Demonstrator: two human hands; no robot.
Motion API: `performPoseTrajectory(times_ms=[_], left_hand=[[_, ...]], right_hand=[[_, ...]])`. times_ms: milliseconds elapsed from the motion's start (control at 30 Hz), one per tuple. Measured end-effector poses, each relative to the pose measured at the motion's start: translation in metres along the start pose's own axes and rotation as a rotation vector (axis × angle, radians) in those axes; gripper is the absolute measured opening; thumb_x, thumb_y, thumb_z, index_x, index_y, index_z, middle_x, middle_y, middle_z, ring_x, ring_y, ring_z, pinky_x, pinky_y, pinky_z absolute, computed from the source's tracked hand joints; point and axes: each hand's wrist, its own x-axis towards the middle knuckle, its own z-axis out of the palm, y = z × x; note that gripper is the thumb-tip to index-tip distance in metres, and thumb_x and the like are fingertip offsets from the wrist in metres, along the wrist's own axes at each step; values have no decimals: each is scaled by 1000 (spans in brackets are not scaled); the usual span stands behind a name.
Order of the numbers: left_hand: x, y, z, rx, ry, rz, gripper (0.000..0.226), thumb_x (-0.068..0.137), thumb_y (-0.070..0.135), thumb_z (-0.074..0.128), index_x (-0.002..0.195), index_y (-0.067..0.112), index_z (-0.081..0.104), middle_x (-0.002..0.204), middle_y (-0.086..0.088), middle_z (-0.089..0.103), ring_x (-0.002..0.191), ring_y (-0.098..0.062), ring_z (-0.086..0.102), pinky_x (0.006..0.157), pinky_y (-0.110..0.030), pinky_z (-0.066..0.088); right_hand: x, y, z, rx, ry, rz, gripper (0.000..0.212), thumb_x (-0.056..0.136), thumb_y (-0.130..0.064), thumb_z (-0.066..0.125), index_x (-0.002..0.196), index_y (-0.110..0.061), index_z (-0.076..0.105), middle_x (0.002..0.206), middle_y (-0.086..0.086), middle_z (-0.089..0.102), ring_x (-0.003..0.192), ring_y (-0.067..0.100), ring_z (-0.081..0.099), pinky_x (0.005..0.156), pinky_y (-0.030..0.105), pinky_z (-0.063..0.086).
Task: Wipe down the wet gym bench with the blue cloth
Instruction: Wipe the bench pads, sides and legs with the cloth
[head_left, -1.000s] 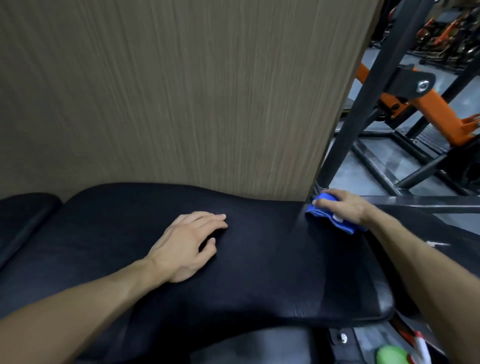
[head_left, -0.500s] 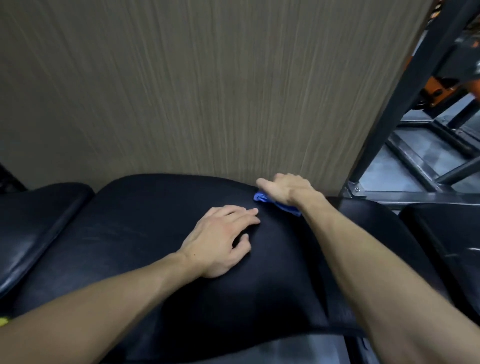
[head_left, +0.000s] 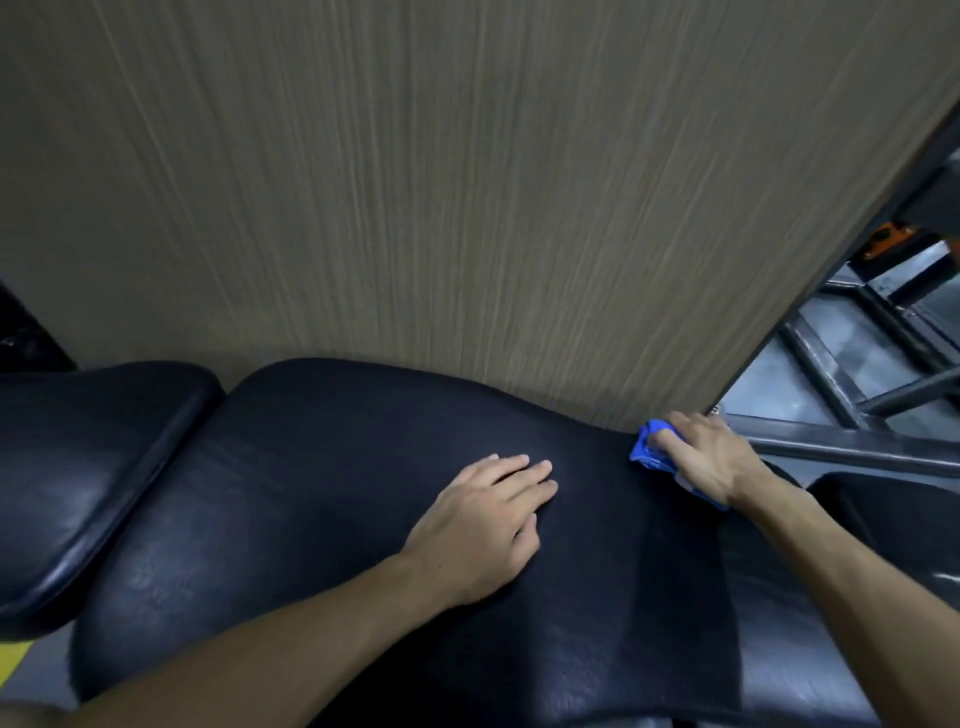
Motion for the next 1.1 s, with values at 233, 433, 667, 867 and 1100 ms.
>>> performPoseTrajectory(times_ms=[233, 433, 667, 867, 1100], left_hand=[[-8, -11, -41, -9, -178, 65, 44, 99, 33, 43, 143, 31, 49, 156, 12, 39, 146, -8, 30, 122, -32, 20], [-98, -85, -122, 90, -169, -134, 50, 90, 48, 36, 137, 41, 51, 151, 20, 42, 140, -5, 34, 115, -36, 33], [-144, -147, -140, 143, -213, -294, 60, 86, 58, 23, 140, 46, 45, 156, 22, 32, 144, -6, 27, 118, -34, 27], [-140, -166, -140, 118, -214, -246, 60, 86, 60, 20, 140, 49, 43, 154, 27, 32, 141, 1, 24, 116, -24, 22], [-107, -183, -137, 18, -217, -232, 43, 95, 46, 45, 138, 47, 46, 152, 27, 36, 140, 0, 26, 117, -33, 28]], right_hand=[[-18, -7, 10, 56, 115, 26, 56, 83, -60, 48, 127, -26, 58, 127, 7, 63, 119, 26, 52, 101, 40, 39], [-13, -6, -44, 130, -187, 93, 86, 47, -86, 76, 108, -25, 75, 106, -6, 76, 103, 15, 69, 99, 36, 50], [14, -94, 2, -90, -73, 178, 98, 71, -94, -2, 95, -25, 64, 120, 10, 68, 120, 32, 58, 105, 44, 37], [51, -257, 57, -148, 147, -45, 73, 94, -72, 19, 123, -17, 57, 130, 11, 61, 123, 31, 54, 103, 49, 35], [38, -205, 49, 49, 151, -94, 80, 75, -92, 20, 108, -29, 58, 116, 6, 67, 111, 30, 60, 92, 42, 47]])
